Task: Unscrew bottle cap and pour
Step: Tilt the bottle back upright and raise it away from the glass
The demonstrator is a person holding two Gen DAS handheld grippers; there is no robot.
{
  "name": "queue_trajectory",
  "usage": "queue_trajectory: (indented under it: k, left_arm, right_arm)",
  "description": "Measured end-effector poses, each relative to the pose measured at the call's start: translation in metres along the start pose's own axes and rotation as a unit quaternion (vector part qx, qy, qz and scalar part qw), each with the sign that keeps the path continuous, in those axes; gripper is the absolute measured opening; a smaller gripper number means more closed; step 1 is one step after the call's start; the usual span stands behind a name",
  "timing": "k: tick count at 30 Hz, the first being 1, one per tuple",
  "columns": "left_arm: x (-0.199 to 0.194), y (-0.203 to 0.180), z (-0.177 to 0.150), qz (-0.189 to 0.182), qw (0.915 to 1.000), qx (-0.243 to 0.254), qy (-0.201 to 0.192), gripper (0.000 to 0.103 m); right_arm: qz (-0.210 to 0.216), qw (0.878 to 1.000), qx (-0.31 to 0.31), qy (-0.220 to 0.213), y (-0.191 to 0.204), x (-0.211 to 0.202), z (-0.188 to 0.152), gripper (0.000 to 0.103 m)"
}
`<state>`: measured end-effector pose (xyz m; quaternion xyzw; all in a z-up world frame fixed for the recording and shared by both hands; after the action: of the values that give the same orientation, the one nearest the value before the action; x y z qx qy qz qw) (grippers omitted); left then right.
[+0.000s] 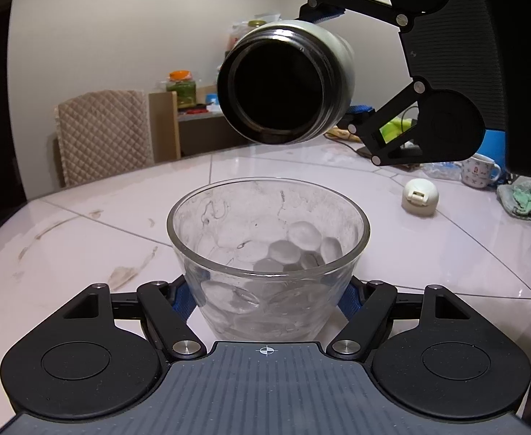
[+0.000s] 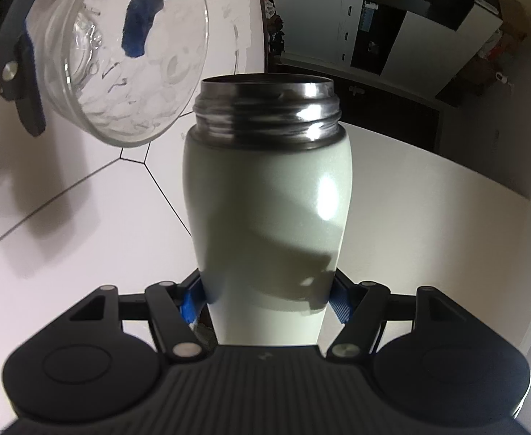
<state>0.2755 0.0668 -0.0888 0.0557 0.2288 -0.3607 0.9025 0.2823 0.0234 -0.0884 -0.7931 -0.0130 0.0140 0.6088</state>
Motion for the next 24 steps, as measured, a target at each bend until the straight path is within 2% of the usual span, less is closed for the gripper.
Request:
queue_trajectory:
  k: [16,24]
  left_arm:
    - [0.004,0.005,-0.003,0.001,1.0,-0.004,0.002,0.079]
    - [0.007,0.007,-0.002,0.004,1.0,-0.007,0.003,0.079]
  right_arm:
    - [0.042,0.996,0.074,0.013,-0.01,0.004,0.007,0.069]
    - [0.081,0.985,0.148,0.03,-0.017,0.003,0.004,0.069]
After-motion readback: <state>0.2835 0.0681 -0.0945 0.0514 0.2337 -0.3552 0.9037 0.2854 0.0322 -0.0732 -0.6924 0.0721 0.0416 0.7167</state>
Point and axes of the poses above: each gripper's, at about its wrist camera, not at the fingertips, and x roughly the way its jaws point, y to its left, z to its top, the point moved 9 cm from there along x, roughly the way its jaws point, and after that the axes turned 9 degrees about -z, right-handed, at the moved point
